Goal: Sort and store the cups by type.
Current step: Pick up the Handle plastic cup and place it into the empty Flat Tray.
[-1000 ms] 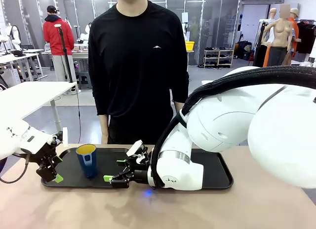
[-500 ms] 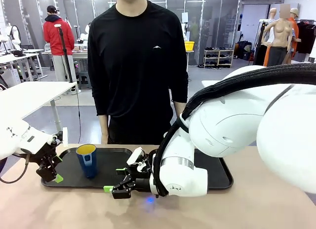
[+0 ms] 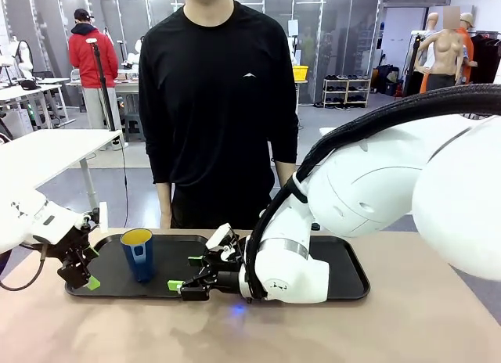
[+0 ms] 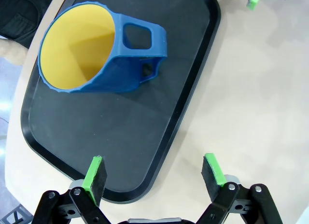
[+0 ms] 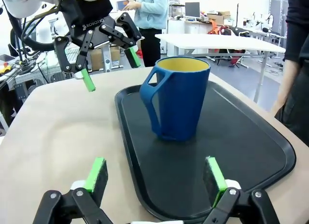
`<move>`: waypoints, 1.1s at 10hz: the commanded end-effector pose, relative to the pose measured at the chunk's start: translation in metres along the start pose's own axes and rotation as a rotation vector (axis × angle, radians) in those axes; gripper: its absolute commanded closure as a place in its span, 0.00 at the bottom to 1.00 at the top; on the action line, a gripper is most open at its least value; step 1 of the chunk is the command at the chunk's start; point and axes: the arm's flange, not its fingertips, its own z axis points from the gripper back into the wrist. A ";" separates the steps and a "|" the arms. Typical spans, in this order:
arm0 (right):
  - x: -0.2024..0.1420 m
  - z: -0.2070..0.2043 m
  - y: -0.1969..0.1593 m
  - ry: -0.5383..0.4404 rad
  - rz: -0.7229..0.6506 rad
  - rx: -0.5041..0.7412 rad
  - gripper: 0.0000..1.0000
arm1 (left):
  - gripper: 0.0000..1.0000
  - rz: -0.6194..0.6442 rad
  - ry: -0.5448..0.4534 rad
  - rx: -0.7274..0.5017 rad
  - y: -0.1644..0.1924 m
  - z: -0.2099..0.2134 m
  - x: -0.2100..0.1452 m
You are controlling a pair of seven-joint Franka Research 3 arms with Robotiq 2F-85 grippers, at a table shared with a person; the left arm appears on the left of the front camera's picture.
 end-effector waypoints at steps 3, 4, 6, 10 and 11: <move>-0.003 -0.003 0.005 0.005 0.026 -0.006 0.00 | 0.00 0.001 0.015 0.017 0.000 -0.001 -0.001; -0.003 -0.003 0.005 0.005 0.026 -0.006 0.00 | 0.00 0.001 0.015 0.017 0.000 -0.001 -0.001; -0.003 -0.003 0.005 0.005 0.026 -0.006 0.00 | 0.00 0.001 0.015 0.017 0.000 -0.001 -0.001; -0.003 -0.003 0.005 0.005 0.026 -0.006 0.00 | 0.00 0.001 0.015 0.017 0.000 -0.001 -0.001; -0.003 -0.003 0.005 0.005 0.026 -0.006 0.00 | 0.00 0.001 0.015 0.017 0.000 -0.001 -0.001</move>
